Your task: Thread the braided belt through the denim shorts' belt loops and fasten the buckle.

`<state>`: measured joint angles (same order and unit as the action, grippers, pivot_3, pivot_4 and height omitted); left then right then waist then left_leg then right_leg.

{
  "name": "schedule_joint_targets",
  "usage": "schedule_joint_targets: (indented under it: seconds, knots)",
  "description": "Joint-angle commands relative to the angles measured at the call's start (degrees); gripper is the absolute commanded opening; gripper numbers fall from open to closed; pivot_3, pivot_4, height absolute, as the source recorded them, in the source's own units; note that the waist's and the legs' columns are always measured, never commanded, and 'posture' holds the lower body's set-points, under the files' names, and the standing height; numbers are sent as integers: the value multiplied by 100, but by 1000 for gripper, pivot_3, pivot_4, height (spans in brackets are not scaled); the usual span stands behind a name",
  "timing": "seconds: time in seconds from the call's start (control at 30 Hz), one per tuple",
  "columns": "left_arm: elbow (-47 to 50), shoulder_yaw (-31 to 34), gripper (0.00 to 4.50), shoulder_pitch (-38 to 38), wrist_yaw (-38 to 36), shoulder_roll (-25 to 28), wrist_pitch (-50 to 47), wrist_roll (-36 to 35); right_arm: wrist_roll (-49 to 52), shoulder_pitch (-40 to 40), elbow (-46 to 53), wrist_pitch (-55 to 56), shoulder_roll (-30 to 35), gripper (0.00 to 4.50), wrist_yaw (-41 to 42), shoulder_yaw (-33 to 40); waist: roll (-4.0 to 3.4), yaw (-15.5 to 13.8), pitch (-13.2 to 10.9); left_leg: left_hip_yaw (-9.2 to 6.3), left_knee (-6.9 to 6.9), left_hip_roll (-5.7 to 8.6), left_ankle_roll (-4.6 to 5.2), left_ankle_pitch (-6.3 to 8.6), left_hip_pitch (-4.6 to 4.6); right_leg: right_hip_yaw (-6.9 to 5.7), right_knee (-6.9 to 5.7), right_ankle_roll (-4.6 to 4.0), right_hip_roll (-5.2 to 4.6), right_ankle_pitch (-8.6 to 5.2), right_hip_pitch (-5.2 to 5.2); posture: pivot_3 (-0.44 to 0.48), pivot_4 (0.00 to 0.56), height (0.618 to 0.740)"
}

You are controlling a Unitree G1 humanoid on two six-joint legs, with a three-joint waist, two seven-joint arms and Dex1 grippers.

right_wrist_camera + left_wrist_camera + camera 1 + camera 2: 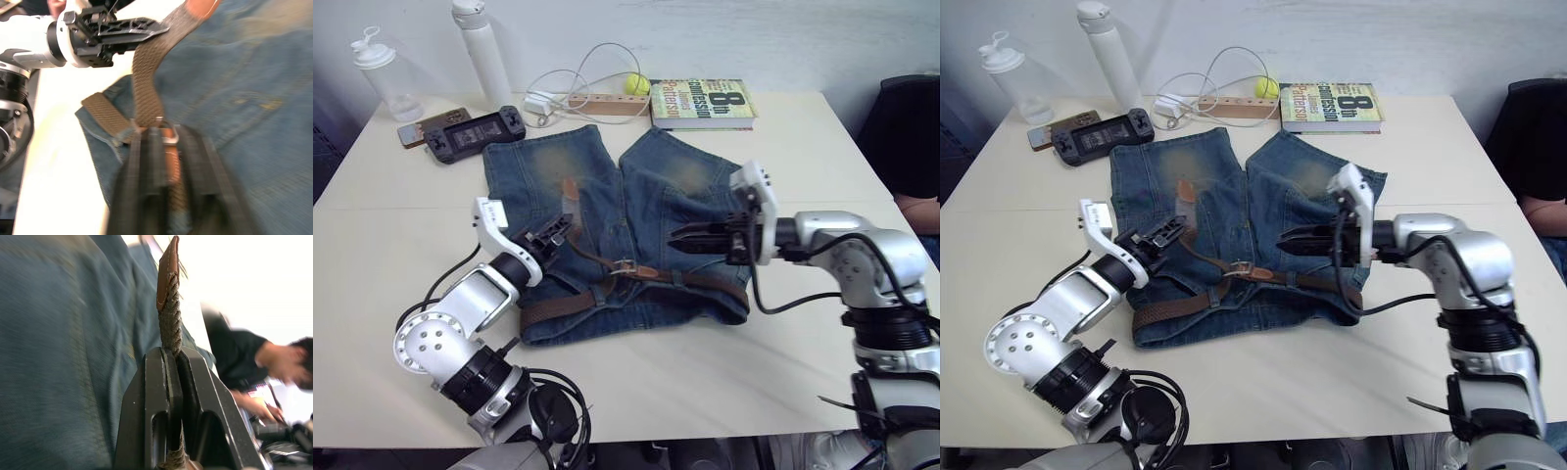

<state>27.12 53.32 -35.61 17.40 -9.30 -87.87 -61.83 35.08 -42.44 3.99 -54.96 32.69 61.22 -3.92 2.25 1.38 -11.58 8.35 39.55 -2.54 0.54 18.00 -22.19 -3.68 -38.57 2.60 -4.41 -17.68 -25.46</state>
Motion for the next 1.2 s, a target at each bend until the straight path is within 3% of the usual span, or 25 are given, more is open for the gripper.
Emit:
schedule_joint_targets:
  seconds: [0.03,0.27,0.4,0.5,0.6,0.77,0.93,1.2]
  knots:
    - [240,-347,0,378,840,-1299,643,-1041,-106,-216,-20,74,-286,154,-27,-446,0,1,0,-1,0,0,0,0,0,-1,-1,0,0,0,0,0,150,703]
    - [205,-1871,0,1426,2168,-774,2008,-2671,-571,-315,-475,496,-667,154,83,-1171,7,-17,0,-7,18,0,2,2,-7,-6,-7,-2,1,1,1,0,150,703]
    - [264,-2462,0,1952,2527,-279,2685,-3402,-951,-123,-667,746,-632,154,171,-1656,8,10,1,-7,18,0,6,4,-9,-6,0,-2,1,1,1,0,150,703]
    - [265,-2749,0,2498,2491,385,3039,-4055,-1413,19,-911,1127,-584,154,214,-2037,3,53,9,0,14,-8,2,6,1,2,-2,-4,10,1,1,0,150,703]
    - [126,-2879,0,3124,2125,1103,3299,-4295,-1733,94,-1027,1411,-452,154,392,-2296,8,17,13,-2,22,-12,-2,5,8,1,-12,-8,13,-2,5,0,150,703]
    - [-330,-2871,0,3614,1284,1699,3851,-4050,-1765,60,-974,1497,-469,154,492,-2169,5,13,58,-21,39,-12,-2,19,14,-18,-4,-13,11,-3,33,0,150,703]
    - [-485,-2890,0,3602,826,1801,4270,-3889,-1458,-146,-670,1696,-275,154,790,-1666,4,15,62,-29,38,-13,0,26,12,-27,10,-13,10,-3,40,0,150,703]
    - [-359,-2904,0,3949,-1368,1441,4830,-3467,-1447,-684,-678,1624,-264,154,884,-1473,-1,41,58,-27,38,-17,0,26,6,-29,12,-14,13,-3,34,0,150,703]
